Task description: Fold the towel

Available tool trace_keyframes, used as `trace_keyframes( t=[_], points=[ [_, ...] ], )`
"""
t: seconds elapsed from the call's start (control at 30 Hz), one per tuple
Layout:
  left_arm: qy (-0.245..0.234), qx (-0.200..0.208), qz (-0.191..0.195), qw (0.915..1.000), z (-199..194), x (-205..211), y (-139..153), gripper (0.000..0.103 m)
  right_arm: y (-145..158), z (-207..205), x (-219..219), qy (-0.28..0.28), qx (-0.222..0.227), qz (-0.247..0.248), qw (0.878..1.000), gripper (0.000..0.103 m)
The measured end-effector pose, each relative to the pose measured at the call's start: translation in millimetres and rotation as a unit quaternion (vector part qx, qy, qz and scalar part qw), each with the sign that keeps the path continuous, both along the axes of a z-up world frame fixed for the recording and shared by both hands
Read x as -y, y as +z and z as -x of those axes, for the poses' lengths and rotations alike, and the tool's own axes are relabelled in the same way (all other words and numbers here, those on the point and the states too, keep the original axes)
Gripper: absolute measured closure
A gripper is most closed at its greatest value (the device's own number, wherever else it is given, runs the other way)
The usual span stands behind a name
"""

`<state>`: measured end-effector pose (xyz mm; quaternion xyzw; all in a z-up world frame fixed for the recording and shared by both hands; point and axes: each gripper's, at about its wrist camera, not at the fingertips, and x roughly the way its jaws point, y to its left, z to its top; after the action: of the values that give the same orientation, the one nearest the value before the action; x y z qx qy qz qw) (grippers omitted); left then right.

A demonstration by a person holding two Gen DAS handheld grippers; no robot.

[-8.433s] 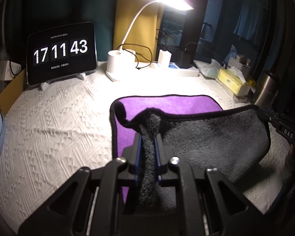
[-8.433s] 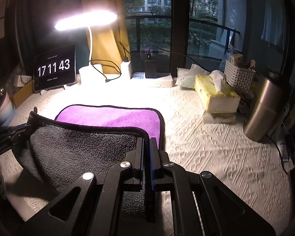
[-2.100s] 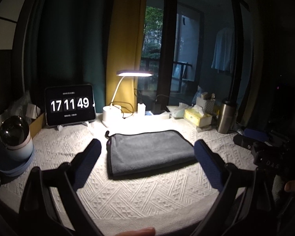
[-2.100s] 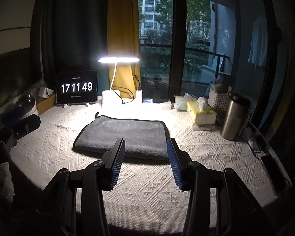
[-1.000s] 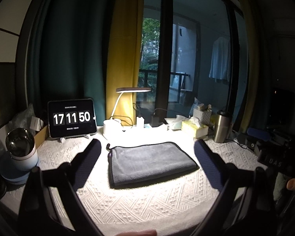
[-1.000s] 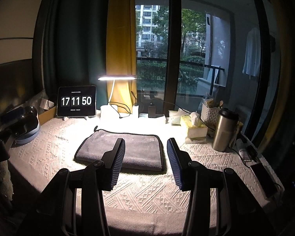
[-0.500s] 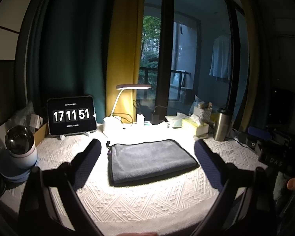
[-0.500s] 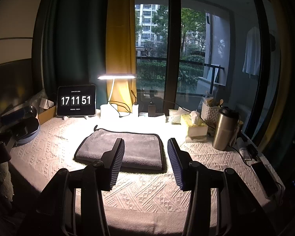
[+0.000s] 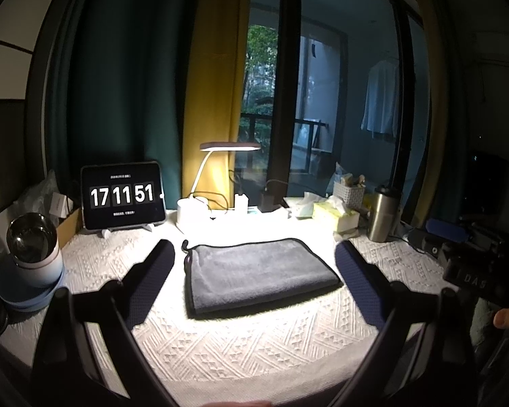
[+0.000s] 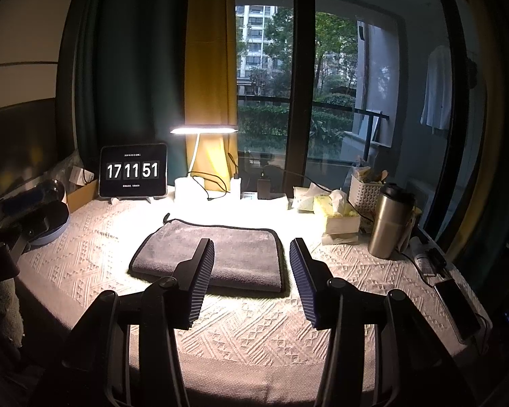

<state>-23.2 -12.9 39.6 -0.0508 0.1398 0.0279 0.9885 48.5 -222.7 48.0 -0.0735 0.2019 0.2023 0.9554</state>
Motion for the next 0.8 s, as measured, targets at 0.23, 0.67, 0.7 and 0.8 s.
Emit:
trace_keyframes(
  t=[0.23,0.67,0.7,0.8],
  points=[
    [0.0,-0.001,0.0,1.0,-1.2,0.1,0.3,0.007,-0.1,-0.1,-1.4,0.001,-0.001,0.0,1.0,0.054],
    [-0.002,-0.002,0.001,1.0,-2.9,0.9,-0.2,0.007,-0.3,-0.6,-3.3,0.001,-0.002,0.001,1.0,0.054],
    [-0.002,-0.001,0.0,1.0,-2.5,1.2,-0.1,0.007,-0.3,-0.2,-3.4,0.001,-0.003,0.001,1.0,0.054],
    [-0.001,-0.002,0.001,1.0,-3.1,1.1,-0.4,0.007,-0.1,-0.7,-3.1,0.001,-0.002,0.001,1.0,0.054]
  ],
)
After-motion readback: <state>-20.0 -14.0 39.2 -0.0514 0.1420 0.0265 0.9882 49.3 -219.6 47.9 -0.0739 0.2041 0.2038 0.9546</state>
